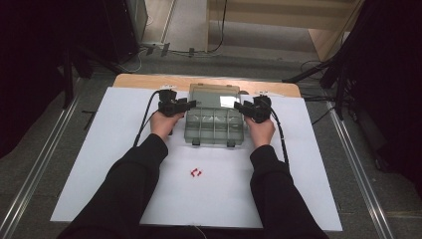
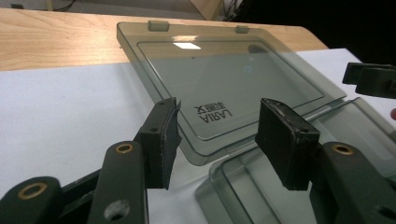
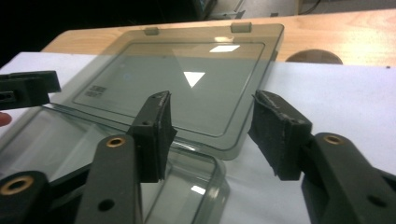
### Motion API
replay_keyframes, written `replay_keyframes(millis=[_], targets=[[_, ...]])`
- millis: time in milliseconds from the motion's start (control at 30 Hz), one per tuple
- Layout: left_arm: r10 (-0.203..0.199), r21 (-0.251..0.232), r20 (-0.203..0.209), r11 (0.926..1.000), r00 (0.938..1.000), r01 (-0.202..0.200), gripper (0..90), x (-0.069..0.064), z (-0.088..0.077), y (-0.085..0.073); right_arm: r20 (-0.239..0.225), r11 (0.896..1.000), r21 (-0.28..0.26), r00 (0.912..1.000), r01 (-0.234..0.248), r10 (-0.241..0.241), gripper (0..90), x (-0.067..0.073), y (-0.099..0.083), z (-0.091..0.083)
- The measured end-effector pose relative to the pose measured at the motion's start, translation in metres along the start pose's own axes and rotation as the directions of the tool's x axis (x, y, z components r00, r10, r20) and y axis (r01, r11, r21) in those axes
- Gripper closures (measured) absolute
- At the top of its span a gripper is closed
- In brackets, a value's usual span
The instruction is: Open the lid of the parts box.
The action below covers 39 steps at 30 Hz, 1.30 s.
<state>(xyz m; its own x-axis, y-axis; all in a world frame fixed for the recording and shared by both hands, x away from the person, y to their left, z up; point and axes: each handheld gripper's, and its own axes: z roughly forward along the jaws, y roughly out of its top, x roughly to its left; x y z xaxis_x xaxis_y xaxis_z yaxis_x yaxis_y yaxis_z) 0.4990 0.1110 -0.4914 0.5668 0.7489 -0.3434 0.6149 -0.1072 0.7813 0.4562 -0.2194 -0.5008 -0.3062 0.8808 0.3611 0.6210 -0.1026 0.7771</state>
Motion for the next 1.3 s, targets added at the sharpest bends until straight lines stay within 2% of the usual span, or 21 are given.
replay_keyframes(millis=[100, 133, 167, 200, 300, 367, 433, 500, 600, 700, 833, 1033, 1133, 1300], targets=[[0.001, 0.014, 0.026, 0.9999, 0.9997, -0.001, 44.2, -0.001, -0.006, 0.003, -0.016, 1.0, 0.023, 0.9998, 0.013, -0.013, 44.5, 0.003, 0.002, -0.005], [-0.003, 0.017, 0.031, 0.9999, 0.9995, 0.003, 44.2, -0.002, -0.008, 0.003, -0.015, 0.999, 0.026, 0.9994, 0.031, -0.03, 44.5, 0.004, 0.003, -0.008], [0.009, 0.032, 0.037, 0.9995, 0.9993, -0.01, 44.2, -0.003, -0.011, 0.004, -0.012, 0.999, 0.028, 0.9992, 0.04, -0.039, 44.3, 0.005, 0.003, -0.01], [0.013, 0.031, 0.036, 0.9994, 0.9993, -0.014, 44.1, -0.004, -0.013, 0.004, -0.007, 0.998, 0.028, 0.9979, 0.064, -0.064, 43.2, 0.007, 0.004, -0.013], [0.042, 0.031, 0.045, 0.9986, 0.9981, -0.043, 44.0, -0.007, -0.02, 0.005, -0.016, 0.995, 0.037, 0.9961, 0.088, -0.087, 41.5, 0.009, 0.004, -0.018], [0.04, 0.05, 0.06, 0.9978, 0.9974, -0.044, 40.2, -0.008, -0.024, 0.006, -0.031, 0.996, 0.035, 0.996, 0.084, -0.083, 40.5, 0.01, 0.003, -0.022], [0.046, 0.067, 0.067, 0.9965, 0.9967, -0.05, 40.2, -0.009, -0.028, 0.006, -0.051, 0.996, 0.035, 0.9952, 0.085, -0.083, 39.6, 0.013, 0.003, -0.025], [0.058, 0.054, 0.072, 0.9966, 0.9957, -0.062, 40.2, -0.01, -0.032, 0.006, -0.065, 0.994, 0.036, 0.9931, 0.1, -0.097, 38.1, 0.016, 0.003, -0.029], [0.064, 0.066, 0.08, 0.9955, 0.9947, -0.069, 40.1, -0.012, -0.038, 0.004, -0.092, 0.992, 0.037, 0.9887, 0.122, -0.118, 36.2, 0.023, 0.002, -0.035], [0.079, 0.091, 0.102, 0.9919, 0.9917, -0.089, 40.1, -0.014, -0.042, 0.003, -0.124, 0.991, 0.022, 0.9836, 0.135, -0.131, 36.0, 0.027, 0.002, -0.042], [0.104, 0.097, 0.111, 0.9886, 0.9883, -0.115, 40.1, -0.019, -0.049, 0.0, -0.147, 0.989, 0.021, 0.9788, 0.147, -0.142, 35.9, 0.034, 0.0, -0.047], [0.159, 0.122, 0.128, 0.977, 0.979, -0.174, 40.1, -0.027, -0.055, -0.007, -0.172, 0.983, 0.036, 0.9697, 0.182, -0.173, 35.7, 0.042, -0.01, -0.051], [0.147, 0.128, 0.14, 0.978, 0.9792, -0.165, 40.0, -0.03, -0.059, -0.01, -0.192, 0.98, 0.052, 0.9645, 0.194, -0.181, 35.7, 0.044, -0.015, -0.053], [0.176, 0.126, 0.136, 0.973, 0.9749, -0.194, 40.0, -0.035, -0.069, -0.015, -0.207, 0.978, 0.054, 0.96, 0.204, -0.189, 35.6, 0.045, -0.022, -0.06]])
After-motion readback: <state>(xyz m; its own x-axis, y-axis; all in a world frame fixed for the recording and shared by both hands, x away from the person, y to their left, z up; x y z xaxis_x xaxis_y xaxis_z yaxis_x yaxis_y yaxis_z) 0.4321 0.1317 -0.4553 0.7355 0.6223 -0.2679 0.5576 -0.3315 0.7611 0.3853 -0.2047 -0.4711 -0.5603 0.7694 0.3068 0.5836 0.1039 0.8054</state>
